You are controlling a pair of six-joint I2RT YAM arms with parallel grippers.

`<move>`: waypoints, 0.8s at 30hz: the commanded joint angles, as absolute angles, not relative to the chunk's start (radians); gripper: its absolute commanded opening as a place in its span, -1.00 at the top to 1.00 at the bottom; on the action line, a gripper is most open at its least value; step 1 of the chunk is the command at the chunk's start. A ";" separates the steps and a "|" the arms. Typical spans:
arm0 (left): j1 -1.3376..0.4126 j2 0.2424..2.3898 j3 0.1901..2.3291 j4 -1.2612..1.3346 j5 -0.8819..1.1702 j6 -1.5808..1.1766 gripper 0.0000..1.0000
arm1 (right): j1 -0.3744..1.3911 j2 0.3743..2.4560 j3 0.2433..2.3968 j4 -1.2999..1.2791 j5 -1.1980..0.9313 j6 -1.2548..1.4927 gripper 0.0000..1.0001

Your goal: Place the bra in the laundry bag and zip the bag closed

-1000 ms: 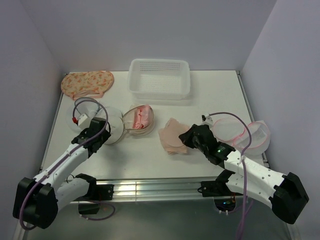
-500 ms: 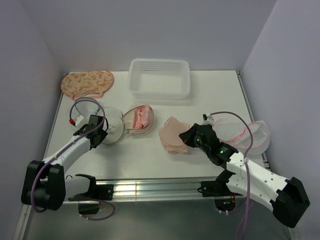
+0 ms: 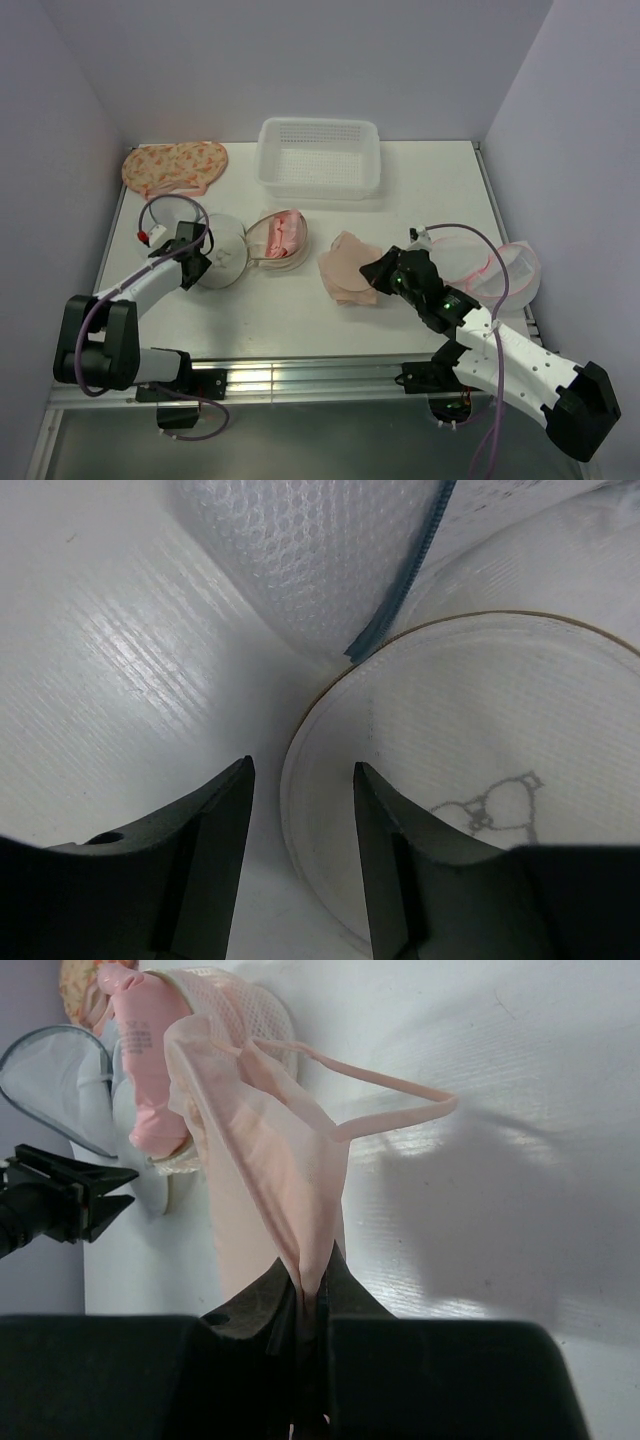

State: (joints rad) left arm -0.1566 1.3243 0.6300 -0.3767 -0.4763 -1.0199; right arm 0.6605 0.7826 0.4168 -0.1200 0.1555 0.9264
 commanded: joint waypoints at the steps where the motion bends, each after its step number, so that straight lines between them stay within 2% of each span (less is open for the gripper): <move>1: -0.152 1.374 0.672 -0.348 -0.462 -0.985 -0.01 | 0.650 0.764 0.414 -0.086 0.149 0.919 1.00; 6: -0.150 1.426 0.696 -0.379 -0.468 -0.999 0.13 | 0.649 0.753 0.405 -0.080 0.146 0.923 1.00; 12: -0.152 1.460 0.712 -0.388 -0.457 -0.994 0.48 | 0.644 0.761 0.403 -0.066 0.130 0.923 1.00; 16: -0.153 1.437 0.692 -0.384 -0.428 -0.989 0.99 | 0.646 0.756 0.408 -0.067 0.124 0.919 1.00; 20: -0.202 1.320 0.680 -0.419 -0.408 -0.983 1.00 | 0.644 0.724 0.426 -0.103 0.136 0.910 1.00; 24: -0.325 1.204 0.738 -0.512 -0.428 -0.963 1.00 | 0.644 0.700 0.463 -0.138 0.150 0.894 1.00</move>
